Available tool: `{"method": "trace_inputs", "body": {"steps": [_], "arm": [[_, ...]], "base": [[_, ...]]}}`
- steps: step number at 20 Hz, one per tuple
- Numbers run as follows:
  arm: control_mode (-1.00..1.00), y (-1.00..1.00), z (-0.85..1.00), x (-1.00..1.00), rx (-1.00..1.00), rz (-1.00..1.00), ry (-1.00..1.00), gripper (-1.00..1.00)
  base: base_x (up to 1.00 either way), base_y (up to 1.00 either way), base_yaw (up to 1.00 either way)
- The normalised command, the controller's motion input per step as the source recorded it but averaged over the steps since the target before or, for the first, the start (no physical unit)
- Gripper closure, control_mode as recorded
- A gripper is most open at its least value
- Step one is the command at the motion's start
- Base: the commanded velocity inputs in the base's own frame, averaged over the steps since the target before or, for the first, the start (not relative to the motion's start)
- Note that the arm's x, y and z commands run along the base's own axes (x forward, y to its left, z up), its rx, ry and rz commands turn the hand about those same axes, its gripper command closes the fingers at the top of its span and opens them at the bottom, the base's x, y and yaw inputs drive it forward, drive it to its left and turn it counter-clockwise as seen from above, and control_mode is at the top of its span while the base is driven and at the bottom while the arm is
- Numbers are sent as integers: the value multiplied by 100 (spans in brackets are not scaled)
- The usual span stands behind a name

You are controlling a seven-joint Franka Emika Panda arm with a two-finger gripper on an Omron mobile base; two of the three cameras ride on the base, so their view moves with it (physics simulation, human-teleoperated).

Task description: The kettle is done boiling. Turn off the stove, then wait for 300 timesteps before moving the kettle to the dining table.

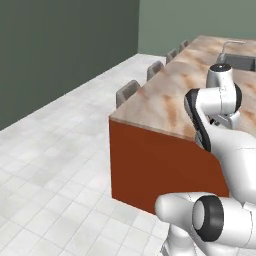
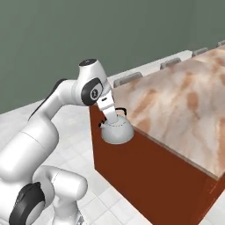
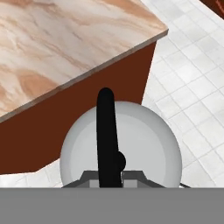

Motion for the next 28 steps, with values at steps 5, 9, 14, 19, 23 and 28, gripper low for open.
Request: {"method": "trace_inputs", "body": {"steps": [5, 9, 14, 19, 23, 28], "arm": [[100, 0, 0, 0, 0, 0, 0, 100], [100, 0, 0, 0, 0, 0, 0, 100], [100, 0, 0, 0, 0, 0, 0, 100], [100, 0, 0, 0, 0, 0, 0, 100], [100, 0, 0, 0, 0, 0, 0, 100], [100, 0, 0, 0, 0, 0, 0, 100]], "base": [[53, 68, -34], [49, 68, -34], [45, 67, -33], [52, 64, -32], [53, 62, -32], [53, 62, -32]]}}
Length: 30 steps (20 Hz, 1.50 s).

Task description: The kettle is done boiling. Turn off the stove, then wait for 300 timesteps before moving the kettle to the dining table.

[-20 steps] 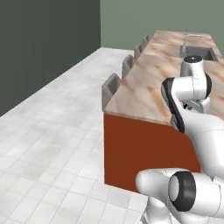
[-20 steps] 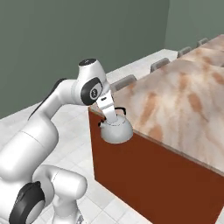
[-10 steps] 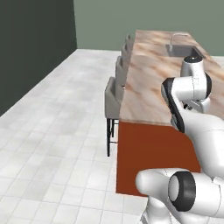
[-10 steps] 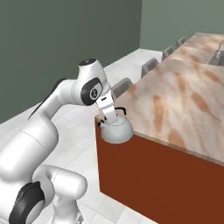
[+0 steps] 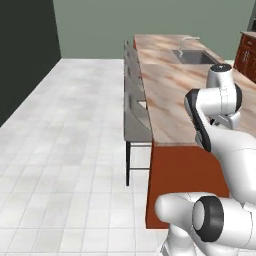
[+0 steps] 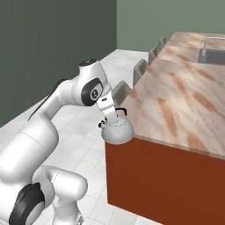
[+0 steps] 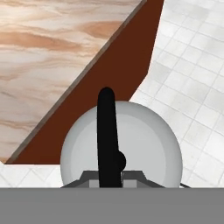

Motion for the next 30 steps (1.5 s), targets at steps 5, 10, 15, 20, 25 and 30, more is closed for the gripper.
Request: {"method": "trace_inputs", "body": {"steps": [5, 10, 15, 20, 25, 30], "arm": [[100, 0, 0, 0, 0, 0, 0, 100], [100, 0, 0, 0, 0, 0, 0, 100], [100, 0, 0, 0, 0, 0, 0, 100], [100, 0, 0, 0, 0, 0, 0, 100], [100, 0, 0, 0, 0, 0, 0, 100], [100, 0, 0, 0, 0, 0, 0, 100]], "base": [[56, 57, -31], [65, 49, -30], [58, 50, -33], [41, 56, -37], [35, 50, -37], [40, 53, -36]]}}
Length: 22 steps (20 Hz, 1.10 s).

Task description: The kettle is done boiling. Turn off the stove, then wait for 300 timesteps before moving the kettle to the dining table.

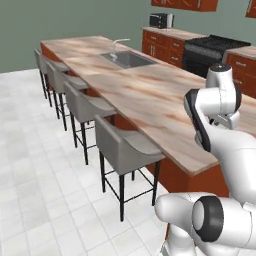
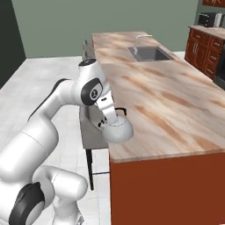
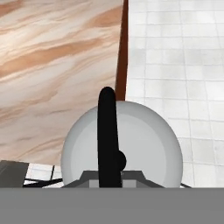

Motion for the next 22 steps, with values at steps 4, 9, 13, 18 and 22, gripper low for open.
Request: {"method": "trace_inputs", "body": {"steps": [4, 9, 13, 18, 22], "arm": [[100, 0, 0, 0, 0, 0, 0, 100], [100, 0, 0, 0, 0, 0, 0, 100], [100, 0, 0, 0, 0, 0, 0, 100], [100, 0, 0, 0, 0, 0, 0, 100], [100, 0, 0, 0, 0, 0, 0, 100]], "base": [[48, 71, -33], [50, 75, -30], [52, 39, -25], [40, 4, -15], [20, 0, -7]]}}
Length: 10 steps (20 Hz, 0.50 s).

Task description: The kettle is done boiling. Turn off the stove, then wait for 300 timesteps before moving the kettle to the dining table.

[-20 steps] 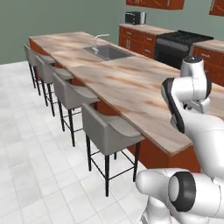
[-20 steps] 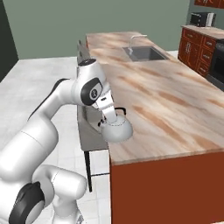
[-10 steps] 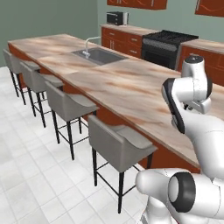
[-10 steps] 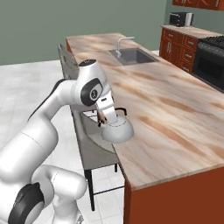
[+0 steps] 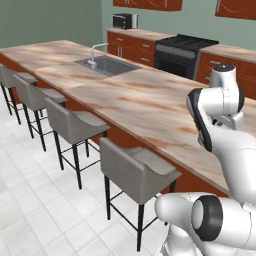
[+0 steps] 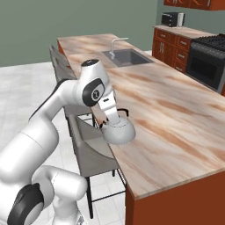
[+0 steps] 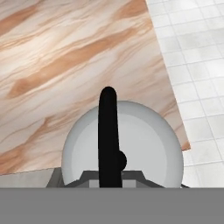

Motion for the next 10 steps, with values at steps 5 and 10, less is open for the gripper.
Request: {"method": "trace_inputs", "body": {"steps": [5, 10], "arm": [[100, 0, 0, 0, 0, 0, 0, 100], [-100, 0, 0, 26, 0, 0, 0, 100]], "base": [[15, 0, -1], [0, 0, 0]]}}
